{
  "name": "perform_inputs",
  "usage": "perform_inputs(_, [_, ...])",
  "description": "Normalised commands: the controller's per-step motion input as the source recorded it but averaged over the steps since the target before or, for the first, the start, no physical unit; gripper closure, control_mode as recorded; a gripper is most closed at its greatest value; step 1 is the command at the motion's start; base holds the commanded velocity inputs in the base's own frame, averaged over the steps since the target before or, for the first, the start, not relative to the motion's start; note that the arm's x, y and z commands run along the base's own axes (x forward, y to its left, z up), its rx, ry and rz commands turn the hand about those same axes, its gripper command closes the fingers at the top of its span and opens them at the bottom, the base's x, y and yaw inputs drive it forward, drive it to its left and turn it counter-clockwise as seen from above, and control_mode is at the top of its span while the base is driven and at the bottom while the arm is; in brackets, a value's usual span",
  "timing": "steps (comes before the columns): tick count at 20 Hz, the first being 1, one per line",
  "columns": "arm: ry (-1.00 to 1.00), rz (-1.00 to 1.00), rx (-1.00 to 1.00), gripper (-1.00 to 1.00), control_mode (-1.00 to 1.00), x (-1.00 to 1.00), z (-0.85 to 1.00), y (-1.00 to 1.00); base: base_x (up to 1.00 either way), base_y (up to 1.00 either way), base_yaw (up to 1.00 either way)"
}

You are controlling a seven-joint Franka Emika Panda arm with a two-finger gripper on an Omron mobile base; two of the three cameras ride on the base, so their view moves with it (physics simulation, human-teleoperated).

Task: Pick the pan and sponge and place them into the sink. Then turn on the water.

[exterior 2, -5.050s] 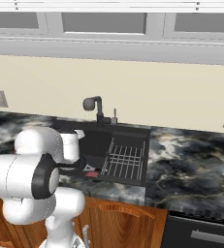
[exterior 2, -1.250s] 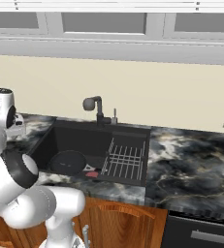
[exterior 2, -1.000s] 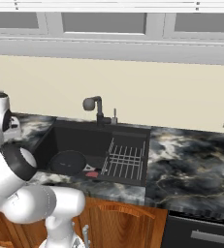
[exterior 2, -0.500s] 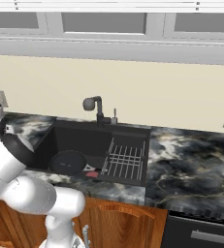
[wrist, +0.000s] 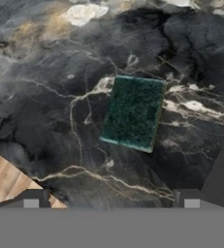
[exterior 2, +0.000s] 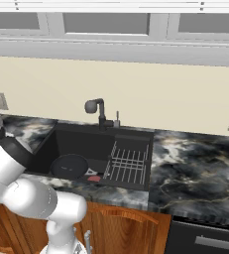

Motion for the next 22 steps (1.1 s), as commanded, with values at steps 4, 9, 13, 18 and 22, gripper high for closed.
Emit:
perform_inputs(4, [0.00,-0.17,0.00,-1.00,-1.00,0.33,-0.08,0.00,0.00,0.00,0.00])
perform_inputs(9, [0.00,-0.13,0.00,-1.00,-1.00,0.53,-0.07,0.00,0.00,0.00,0.00])
perform_inputs(13, [0.02,-0.06,0.00,-1.00,-1.00,0.53,-0.12,0.05,0.00,0.00,0.00])
perform_inputs(18, [0.01,-0.02,0.00,-1.00,-1.00,0.11,-0.11,0.43,0.00,0.00,0.00])
perform_inputs(22, [0.00,0.00,0.00,-1.00,-1.00,-0.18,-0.01,0.61,0.00,0.00,0.00])
